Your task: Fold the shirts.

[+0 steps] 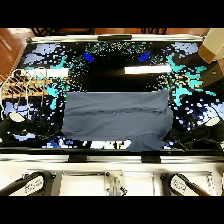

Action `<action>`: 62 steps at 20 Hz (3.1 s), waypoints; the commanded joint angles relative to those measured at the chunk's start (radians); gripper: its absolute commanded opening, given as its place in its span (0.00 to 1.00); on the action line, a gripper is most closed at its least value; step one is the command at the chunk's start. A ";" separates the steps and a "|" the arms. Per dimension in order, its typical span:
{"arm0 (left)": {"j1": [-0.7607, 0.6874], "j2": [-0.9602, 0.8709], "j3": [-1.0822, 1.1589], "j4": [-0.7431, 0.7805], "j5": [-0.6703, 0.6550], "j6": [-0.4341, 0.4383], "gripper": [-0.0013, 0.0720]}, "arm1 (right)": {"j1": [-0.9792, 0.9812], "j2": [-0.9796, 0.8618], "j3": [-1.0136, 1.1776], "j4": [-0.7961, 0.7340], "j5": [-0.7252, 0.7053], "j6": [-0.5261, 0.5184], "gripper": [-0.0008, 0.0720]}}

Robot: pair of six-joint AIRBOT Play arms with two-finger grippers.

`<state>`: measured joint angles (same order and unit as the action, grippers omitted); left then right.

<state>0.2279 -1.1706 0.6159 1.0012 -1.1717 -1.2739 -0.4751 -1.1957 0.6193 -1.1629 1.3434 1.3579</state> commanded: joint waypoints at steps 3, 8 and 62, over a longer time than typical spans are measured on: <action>0.000 0.010 0.000 0.000 0.003 0.010 0.06 | 0.104 0.000 -0.069 0.061 -0.154 0.013 0.75; 0.002 0.016 0.050 0.010 -0.014 0.045 0.06 | 0.183 0.003 0.027 0.056 -0.091 0.004 0.10; -0.523 -0.545 0.995 -0.191 0.031 -0.198 0.06 | 0.388 -0.292 0.887 0.306 0.044 0.039 0.10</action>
<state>-0.2268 -1.7111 1.6108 0.8253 -1.2339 -1.4433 -0.0891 -1.5551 1.5063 -0.8772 1.3346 1.3808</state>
